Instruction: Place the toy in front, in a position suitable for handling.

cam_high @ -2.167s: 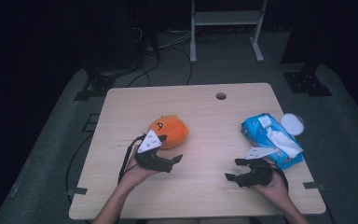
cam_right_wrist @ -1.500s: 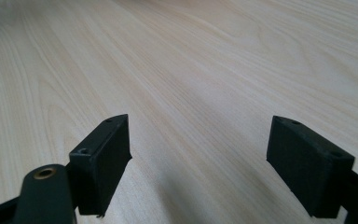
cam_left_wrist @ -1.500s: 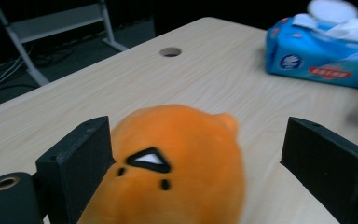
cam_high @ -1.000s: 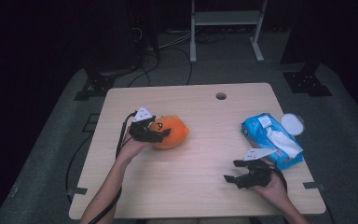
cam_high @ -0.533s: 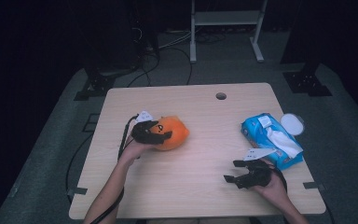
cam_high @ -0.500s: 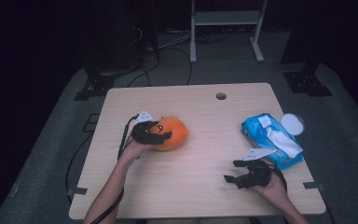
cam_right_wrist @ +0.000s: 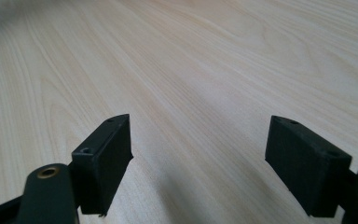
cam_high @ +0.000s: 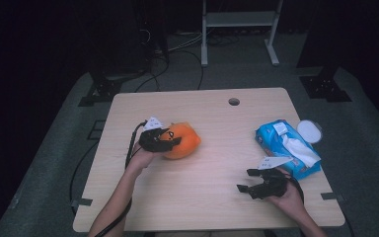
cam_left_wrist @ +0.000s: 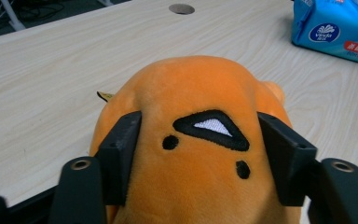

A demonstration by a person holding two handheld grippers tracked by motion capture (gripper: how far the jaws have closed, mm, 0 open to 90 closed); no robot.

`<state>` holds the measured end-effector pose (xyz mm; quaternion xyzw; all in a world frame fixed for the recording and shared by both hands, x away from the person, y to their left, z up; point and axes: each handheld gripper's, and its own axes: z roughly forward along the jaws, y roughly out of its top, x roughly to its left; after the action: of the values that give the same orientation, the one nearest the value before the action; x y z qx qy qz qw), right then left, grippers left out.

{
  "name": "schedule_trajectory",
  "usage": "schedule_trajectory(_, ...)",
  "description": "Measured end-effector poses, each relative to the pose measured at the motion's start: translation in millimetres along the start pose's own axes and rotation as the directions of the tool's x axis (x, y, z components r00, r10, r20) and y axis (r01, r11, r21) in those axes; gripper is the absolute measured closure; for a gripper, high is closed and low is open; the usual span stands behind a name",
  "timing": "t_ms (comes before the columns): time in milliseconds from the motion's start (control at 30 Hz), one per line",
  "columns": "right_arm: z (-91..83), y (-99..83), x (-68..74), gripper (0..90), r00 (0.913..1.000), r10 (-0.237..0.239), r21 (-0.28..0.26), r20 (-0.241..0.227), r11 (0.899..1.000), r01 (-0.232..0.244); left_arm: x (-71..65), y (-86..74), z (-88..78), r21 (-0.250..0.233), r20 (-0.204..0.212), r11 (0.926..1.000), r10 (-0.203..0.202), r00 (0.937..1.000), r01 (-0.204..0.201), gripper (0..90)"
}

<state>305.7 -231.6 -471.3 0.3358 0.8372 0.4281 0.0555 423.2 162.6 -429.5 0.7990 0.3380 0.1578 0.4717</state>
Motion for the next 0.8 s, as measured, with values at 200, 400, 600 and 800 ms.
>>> schedule_trajectory(200,-0.8,-0.1,-0.8,21.4,1.0000,0.001,-0.004,0.001,1.000,-0.001,1.2,2.4,-1.5,-0.013,0.005,0.9995,-0.030,0.9995,0.030,42.5)
schedule_trajectory(400,-1.0,0.1,-1.4,21.4,1.0000,0.003,-0.006,0.001,1.000,-0.003,2.6,4.6,-3.5,-0.024,0.012,0.9987,-0.045,0.9989,0.045,43.5)
schedule_trajectory(600,-1.7,0.1,-2.3,21.4,1.0000,0.004,-0.011,0.005,1.000,-0.004,-1.7,10.1,-7.4,-0.042,0.035,0.9983,-0.040,0.9986,0.042,44.1)
schedule_trajectory(800,-2.7,0.2,-2.5,21.4,1.0000,0.007,-0.013,0.007,1.000,-0.007,-13.1,21.7,-14.6,-0.080,0.072,0.9966,-0.015,0.9973,0.020,44.1)
